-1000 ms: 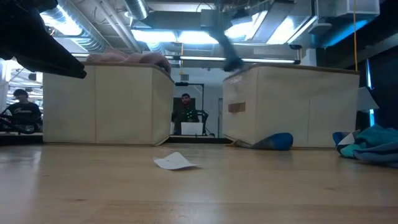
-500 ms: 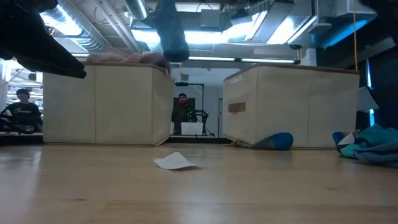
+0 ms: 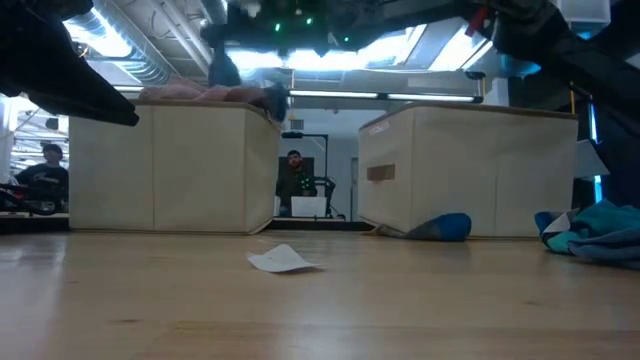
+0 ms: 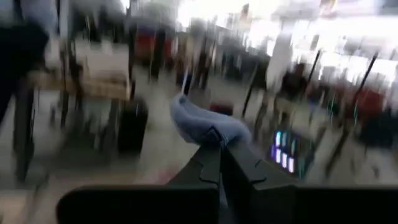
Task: Sort clothes
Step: Put the blue sock into the left brown laundry organizer
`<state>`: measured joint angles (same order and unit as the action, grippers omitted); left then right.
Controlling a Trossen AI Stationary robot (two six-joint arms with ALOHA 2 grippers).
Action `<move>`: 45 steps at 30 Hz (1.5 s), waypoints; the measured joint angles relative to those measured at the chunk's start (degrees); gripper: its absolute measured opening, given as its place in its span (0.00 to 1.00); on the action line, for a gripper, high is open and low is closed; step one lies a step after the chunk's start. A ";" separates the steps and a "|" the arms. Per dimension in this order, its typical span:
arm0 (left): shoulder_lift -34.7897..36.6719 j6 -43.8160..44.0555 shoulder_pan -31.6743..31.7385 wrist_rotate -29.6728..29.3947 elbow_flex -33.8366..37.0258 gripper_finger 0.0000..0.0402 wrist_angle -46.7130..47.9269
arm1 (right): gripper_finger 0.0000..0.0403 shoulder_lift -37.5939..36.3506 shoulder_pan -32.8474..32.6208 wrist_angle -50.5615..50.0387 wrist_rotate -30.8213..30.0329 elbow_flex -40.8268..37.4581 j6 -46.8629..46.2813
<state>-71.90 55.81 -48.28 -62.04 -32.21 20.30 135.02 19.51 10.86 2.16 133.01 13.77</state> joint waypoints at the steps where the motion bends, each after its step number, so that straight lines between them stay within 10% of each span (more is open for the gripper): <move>1: 0.00 -0.30 0.00 -0.04 0.00 0.43 0.00 | 0.03 0.13 0.01 -2.95 -0.06 -0.01 -0.37; 17: 0.00 -0.55 -0.01 0.39 0.00 0.43 0.06 | 0.63 -9.83 -0.92 -34.73 0.20 0.07 -5.29; 29: 0.00 -0.85 -0.05 0.57 0.00 0.43 0.14 | 0.66 -21.94 -11.50 -73.44 -13.61 0.09 -9.13; 36: 0.00 -3.03 -0.10 1.99 -0.01 0.43 0.12 | 0.66 -22.39 -21.02 -98.23 -34.72 -0.37 -23.77; 45: 0.00 -3.41 -0.10 2.97 -0.02 0.43 0.06 | 0.66 -29.28 -32.92 -100.61 -39.46 -18.20 -41.89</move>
<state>-71.90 52.40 -48.38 -59.07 -32.23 20.37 105.74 -13.41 -89.75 -37.29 114.81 -28.12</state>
